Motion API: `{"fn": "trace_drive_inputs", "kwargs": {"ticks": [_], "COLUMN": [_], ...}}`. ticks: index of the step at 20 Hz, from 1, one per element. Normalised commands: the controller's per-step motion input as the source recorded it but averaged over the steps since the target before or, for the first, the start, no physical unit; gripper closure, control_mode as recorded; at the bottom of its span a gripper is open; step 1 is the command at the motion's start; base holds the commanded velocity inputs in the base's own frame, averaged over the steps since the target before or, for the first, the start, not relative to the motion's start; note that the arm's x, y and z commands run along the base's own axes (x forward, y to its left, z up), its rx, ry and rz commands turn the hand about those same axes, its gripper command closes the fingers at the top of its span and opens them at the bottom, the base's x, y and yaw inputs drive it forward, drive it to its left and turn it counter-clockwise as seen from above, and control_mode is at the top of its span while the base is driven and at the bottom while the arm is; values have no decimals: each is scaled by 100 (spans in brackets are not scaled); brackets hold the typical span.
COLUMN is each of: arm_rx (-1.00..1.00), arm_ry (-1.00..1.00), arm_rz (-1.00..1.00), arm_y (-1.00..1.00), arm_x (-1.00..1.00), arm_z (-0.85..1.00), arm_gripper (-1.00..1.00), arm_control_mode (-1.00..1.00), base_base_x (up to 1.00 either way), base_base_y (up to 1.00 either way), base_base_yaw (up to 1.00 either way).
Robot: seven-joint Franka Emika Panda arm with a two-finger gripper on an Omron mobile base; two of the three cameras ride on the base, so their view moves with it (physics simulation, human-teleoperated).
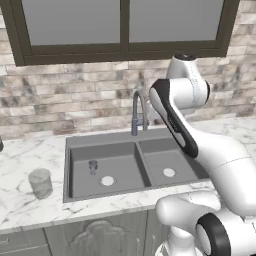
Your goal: Move any existing items from the left basin to the right basin for drying. Then move the glass cup from the counter to the left basin of the sink for washing.
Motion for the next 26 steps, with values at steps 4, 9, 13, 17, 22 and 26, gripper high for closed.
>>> {"fn": "trace_drive_inputs", "kwargs": {"ticks": [4, 9, 13, 17, 22, 26], "arm_rx": [-5, -6, -3, 0, 0, 0], "arm_ry": [0, 0, 0, 0, 1, 0], "arm_rz": [0, 0, 0, 0, 0, 0], "arm_y": [48, 46, 37, 33, 35, 36], "arm_x": [-15, -13, -4, 0, 0, 0], "arm_z": [-7, -10, -21, -31, -34, -29], "arm_gripper": [-100, -100, -100, -100, -100, -100], "arm_control_mode": [-100, -100, -100, -100, -100, -100], "base_base_x": [0, 0, 0, 0, 0, 0], "base_base_y": [0, 0, 0, 0, 0, 0], "base_base_yaw": [0, 0, 0, 0, 0, 0]}}
